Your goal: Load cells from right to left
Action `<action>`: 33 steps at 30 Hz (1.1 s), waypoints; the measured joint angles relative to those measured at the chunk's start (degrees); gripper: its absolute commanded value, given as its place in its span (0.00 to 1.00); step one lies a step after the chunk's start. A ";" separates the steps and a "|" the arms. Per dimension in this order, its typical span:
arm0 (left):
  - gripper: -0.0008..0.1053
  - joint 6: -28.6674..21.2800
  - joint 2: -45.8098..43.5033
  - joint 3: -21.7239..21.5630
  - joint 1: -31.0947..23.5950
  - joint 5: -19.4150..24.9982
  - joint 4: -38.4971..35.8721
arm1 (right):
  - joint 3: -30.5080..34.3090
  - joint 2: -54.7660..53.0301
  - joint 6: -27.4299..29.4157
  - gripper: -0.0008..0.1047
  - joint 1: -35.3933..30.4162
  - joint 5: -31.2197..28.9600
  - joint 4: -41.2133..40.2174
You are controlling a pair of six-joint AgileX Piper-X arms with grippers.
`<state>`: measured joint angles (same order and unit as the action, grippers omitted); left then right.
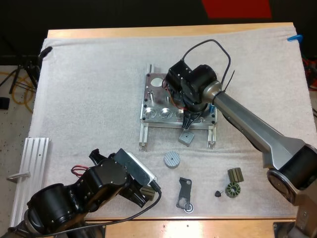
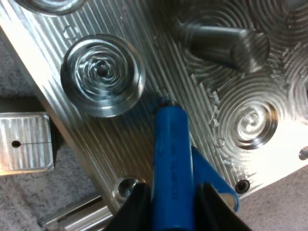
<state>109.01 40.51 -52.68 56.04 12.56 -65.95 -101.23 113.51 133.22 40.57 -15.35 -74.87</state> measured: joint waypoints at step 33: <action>0.52 -0.97 0.00 0.00 0.00 0.00 0.00 | 1.85 -0.14 -0.23 0.01 0.10 -1.70 2.84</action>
<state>108.04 40.51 -52.68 56.04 12.56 -65.95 -99.38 113.38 132.98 40.68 -17.04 -72.04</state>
